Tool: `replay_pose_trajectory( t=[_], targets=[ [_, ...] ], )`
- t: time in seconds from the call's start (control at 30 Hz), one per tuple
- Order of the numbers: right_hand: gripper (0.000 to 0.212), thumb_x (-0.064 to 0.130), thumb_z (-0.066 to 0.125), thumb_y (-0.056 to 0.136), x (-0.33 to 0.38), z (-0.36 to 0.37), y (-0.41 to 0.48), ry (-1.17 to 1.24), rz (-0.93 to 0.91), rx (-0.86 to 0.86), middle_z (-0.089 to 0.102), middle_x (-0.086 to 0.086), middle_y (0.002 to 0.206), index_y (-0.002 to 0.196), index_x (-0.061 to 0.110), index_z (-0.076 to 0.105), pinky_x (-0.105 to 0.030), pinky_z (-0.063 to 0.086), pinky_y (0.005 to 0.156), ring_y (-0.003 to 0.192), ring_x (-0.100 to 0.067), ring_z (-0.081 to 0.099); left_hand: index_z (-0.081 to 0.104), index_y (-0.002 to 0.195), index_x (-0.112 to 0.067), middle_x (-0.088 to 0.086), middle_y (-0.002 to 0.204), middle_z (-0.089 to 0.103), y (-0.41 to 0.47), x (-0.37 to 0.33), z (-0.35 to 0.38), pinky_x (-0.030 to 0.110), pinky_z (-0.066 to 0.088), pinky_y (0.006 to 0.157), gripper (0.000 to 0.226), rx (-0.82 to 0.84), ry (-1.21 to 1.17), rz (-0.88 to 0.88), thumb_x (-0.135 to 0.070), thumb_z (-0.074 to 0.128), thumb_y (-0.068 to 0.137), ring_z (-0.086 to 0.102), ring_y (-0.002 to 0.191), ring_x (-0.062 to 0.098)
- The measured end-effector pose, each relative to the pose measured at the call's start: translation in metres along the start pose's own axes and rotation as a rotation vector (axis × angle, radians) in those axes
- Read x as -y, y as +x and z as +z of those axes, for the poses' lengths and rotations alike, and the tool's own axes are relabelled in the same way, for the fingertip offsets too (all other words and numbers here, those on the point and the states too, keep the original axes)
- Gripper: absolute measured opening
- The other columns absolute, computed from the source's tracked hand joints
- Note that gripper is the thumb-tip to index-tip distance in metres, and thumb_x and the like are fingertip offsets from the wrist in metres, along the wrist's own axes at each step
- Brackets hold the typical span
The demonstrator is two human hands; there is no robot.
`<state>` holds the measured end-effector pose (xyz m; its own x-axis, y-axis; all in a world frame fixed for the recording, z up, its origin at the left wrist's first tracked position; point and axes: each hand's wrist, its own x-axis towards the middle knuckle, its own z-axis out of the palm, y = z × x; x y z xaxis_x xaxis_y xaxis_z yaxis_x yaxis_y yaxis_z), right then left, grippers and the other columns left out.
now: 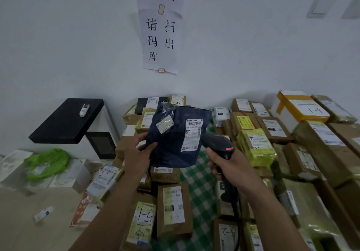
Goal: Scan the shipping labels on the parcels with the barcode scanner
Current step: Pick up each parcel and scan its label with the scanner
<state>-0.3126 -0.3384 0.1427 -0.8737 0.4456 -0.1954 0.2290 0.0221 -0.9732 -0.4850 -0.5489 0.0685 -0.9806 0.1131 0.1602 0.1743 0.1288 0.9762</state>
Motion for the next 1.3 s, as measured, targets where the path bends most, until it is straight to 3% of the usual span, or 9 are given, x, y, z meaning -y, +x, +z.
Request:
replay_pose_trajectory(
  t=[0.1, 0.2, 0.33, 0.47, 0.7, 0.87, 1.03, 1.17, 1.3],
  targets=[
    [0.022, 0.039, 0.072, 0.096, -0.003, -0.001, -0.001, 0.013, 0.002, -0.009, 0.078, 0.003, 0.083, 0.117, 0.032, 0.067, -0.028, 0.054, 0.067, 0.065, -0.010, 0.066, 0.070, 0.124, -0.009, -0.014, 0.107, 0.066, 0.000, 0.001, 0.003, 0.008, 0.054, 0.074, 0.038, -0.015, 0.002, -0.031, -0.001, 0.078, 0.088, 0.066, 0.091, -0.013],
    [0.021, 0.039, 0.072, 0.096, -0.008, -0.008, -0.003, 0.085, -0.001, -0.092, 0.080, 0.003, 0.092, 0.115, 0.032, 0.069, -0.031, 0.056, 0.071, 0.068, -0.011, 0.067, 0.070, 0.115, -0.029, -0.011, 0.112, 0.071, -0.003, -0.001, 0.021, 0.025, 0.058, 0.087, 0.037, -0.003, -0.078, -0.070, -0.008, 0.082, 0.087, 0.069, 0.106, 0.006],
    [0.024, 0.038, 0.074, 0.094, -0.022, -0.026, -0.007, 0.162, 0.014, -0.247, 0.080, 0.003, 0.096, 0.116, 0.029, 0.070, -0.034, 0.057, 0.074, 0.079, -0.013, 0.072, 0.067, 0.116, -0.026, -0.013, 0.111, 0.070, -0.005, -0.021, 0.073, 0.015, 0.056, 0.080, 0.036, 0.076, -0.163, -0.100, -0.007, 0.080, 0.089, 0.066, 0.098, -0.010],
    [0.026, 0.047, 0.077, 0.089, -0.039, -0.050, -0.017, 0.161, 0.037, -0.362, 0.079, 0.005, 0.100, 0.113, 0.038, 0.070, -0.046, 0.060, 0.087, 0.094, -0.020, 0.073, 0.066, 0.123, -0.019, -0.010, 0.117, 0.069, 0.008, -0.027, 0.147, 0.030, 0.057, 0.093, 0.036, 0.234, -0.211, -0.196, -0.017, 0.080, 0.090, 0.066, 0.109, 0.008],
    [0.029, 0.035, 0.076, 0.093, -0.064, -0.077, -0.028, 0.183, 0.126, -0.507, 0.077, 0.000, 0.097, 0.120, 0.028, 0.068, -0.031, 0.055, 0.067, 0.075, -0.018, 0.069, 0.059, 0.134, -0.012, 0.005, 0.131, 0.066, 0.009, -0.024, 0.275, 0.034, 0.056, 0.096, 0.042, 0.411, -0.280, -0.333, -0.010, 0.073, 0.095, 0.064, 0.115, 0.020],
    [0.027, 0.037, 0.075, 0.095, -0.074, -0.090, -0.031, 0.189, 0.157, -0.543, 0.077, -0.002, 0.101, 0.119, 0.034, 0.065, -0.031, 0.057, 0.068, 0.070, -0.015, 0.068, 0.055, 0.140, -0.015, 0.004, 0.141, 0.059, -0.004, -0.013, 0.331, 0.035, 0.051, 0.104, 0.040, 0.463, -0.248, -0.393, -0.006, 0.063, 0.101, 0.057, 0.125, 0.019],
    [0.026, 0.035, 0.074, 0.096, -0.075, -0.093, -0.025, 0.185, 0.165, -0.544, 0.077, 0.000, 0.103, 0.120, 0.034, 0.064, -0.029, 0.056, 0.067, 0.067, -0.011, 0.068, 0.044, 0.156, -0.016, 0.002, 0.156, 0.049, -0.006, 0.006, 0.339, 0.039, 0.041, 0.117, 0.056, 0.723, 0.045, -0.252, -0.010, 0.062, 0.102, 0.045, 0.143, 0.023],
    [0.030, 0.035, 0.074, 0.095, -0.074, -0.089, -0.014, 0.152, 0.166, -0.491, 0.077, 0.000, 0.107, 0.123, 0.029, 0.067, -0.025, 0.054, 0.066, 0.077, -0.014, 0.069, 0.035, 0.160, -0.013, -0.003, 0.158, 0.043, -0.001, 0.005, 0.313, 0.028, 0.036, 0.116, 0.068, 0.990, 0.021, -0.122, -0.012, 0.067, 0.100, 0.039, 0.146, 0.014],
    [0.031, 0.045, 0.077, 0.090, -0.077, -0.074, -0.001, 0.119, 0.165, -0.401, 0.078, 0.008, 0.101, 0.120, 0.038, 0.068, -0.038, 0.061, 0.077, 0.083, -0.014, 0.075, 0.063, 0.140, -0.019, -0.005, 0.141, 0.062, 0.004, 0.037, 0.248, 0.036, 0.049, 0.109, 0.043, 0.825, 0.230, 0.036, -0.024, 0.069, 0.098, 0.059, 0.128, 0.013]
  ],
)
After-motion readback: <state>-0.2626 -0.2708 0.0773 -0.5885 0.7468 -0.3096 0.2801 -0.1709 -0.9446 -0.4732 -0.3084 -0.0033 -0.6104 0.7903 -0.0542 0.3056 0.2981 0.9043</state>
